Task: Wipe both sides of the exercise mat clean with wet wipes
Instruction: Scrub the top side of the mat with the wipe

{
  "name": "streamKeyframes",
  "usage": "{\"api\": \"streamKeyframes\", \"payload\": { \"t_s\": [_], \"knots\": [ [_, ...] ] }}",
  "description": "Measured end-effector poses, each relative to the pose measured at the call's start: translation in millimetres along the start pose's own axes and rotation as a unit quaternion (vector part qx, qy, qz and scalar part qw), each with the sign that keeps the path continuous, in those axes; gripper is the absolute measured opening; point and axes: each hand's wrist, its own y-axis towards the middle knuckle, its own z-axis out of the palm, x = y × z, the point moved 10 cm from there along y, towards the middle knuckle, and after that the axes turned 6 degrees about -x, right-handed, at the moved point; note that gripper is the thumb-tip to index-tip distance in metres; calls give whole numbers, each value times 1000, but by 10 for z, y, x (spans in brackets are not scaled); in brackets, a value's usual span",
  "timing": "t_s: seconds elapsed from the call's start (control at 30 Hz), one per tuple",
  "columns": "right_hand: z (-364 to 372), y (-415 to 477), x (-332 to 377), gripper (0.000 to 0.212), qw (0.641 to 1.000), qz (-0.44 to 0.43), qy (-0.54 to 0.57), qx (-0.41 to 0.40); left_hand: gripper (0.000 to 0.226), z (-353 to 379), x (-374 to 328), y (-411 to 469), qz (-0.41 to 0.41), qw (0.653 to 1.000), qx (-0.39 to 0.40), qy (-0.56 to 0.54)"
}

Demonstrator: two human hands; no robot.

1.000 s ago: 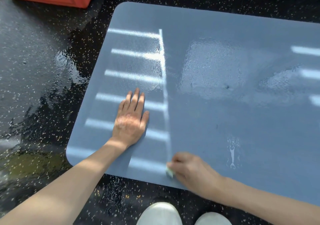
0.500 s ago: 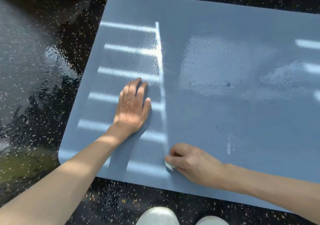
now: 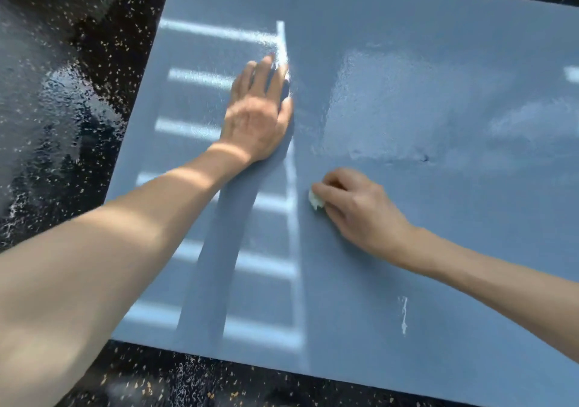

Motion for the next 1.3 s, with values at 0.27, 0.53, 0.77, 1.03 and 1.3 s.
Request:
{"api": "streamKeyframes", "payload": {
  "t_s": [0.27,0.53,0.77,1.03,1.3],
  "knots": [
    [-185,359,-314,20,998,13,-21,-56,56,115,-21,596,17,1000,25,3],
    [-302,753,-621,18,996,15,-32,-82,54,109,-14,611,21,998,-38,-51],
    [-354,1124,-838,18,998,9,-21,-61,54,89,-8,642,17,997,-52,-61],
    [-394,1451,-1015,19,999,-14,-35,-20,53,75,6,668,8,996,-57,-62],
    [-434,1734,-1209,28,997,-1,-41,-70,53,72,4,674,7,997,-60,-55]
  ]
}}
